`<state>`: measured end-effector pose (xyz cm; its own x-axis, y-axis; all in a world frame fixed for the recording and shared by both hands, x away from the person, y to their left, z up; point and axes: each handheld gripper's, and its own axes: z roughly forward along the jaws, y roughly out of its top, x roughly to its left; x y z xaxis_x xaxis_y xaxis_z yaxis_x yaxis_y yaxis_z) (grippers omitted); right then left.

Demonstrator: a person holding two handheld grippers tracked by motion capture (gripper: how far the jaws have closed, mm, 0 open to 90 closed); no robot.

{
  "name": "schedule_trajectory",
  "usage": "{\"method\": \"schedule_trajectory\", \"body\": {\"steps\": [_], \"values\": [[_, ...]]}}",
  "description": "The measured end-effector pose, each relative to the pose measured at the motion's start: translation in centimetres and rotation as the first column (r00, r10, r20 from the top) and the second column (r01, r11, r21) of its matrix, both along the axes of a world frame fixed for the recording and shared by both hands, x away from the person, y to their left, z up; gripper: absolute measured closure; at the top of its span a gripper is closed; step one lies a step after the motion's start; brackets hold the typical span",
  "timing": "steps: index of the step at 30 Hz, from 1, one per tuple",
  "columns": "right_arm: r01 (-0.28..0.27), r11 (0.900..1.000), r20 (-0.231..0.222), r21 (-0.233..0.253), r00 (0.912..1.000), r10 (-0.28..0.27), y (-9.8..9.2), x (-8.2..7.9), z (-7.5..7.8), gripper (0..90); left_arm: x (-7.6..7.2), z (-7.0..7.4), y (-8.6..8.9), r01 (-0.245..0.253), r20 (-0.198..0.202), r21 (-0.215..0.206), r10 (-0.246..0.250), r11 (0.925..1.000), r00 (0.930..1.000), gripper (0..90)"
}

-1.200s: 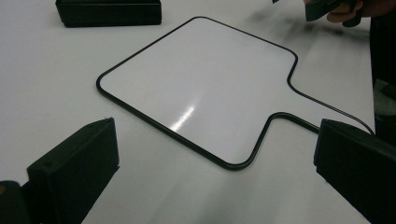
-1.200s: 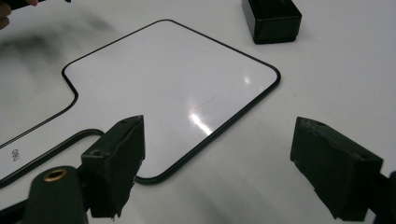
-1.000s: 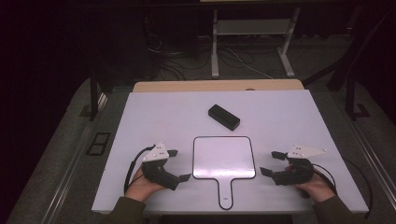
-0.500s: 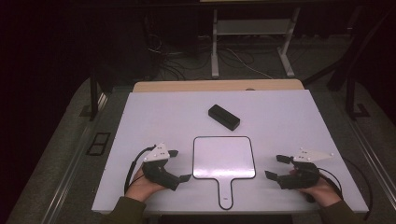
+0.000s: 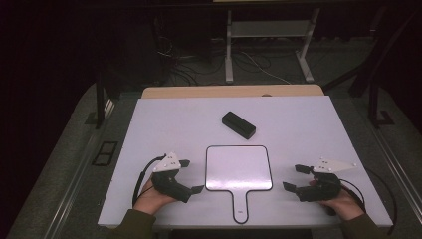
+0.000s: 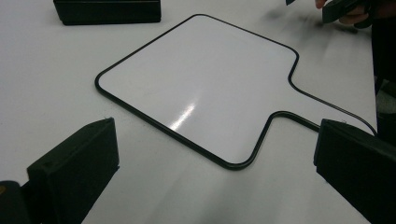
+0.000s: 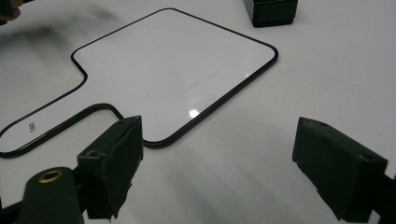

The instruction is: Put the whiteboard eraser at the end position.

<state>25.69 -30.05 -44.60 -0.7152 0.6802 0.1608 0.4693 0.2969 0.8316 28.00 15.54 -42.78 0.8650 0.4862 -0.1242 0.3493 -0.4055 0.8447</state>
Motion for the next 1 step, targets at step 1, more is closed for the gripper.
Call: {"method": "schedule_trajectory", "body": {"steps": [1], "values": [[-0.001,1.0,0.0,0.0,1.0,0.001,0.0,-0.01,0.02,15.1,0.0,0.0,0.0,0.0,0.0,0.0,0.0,1.0,1.0,0.0]]}}
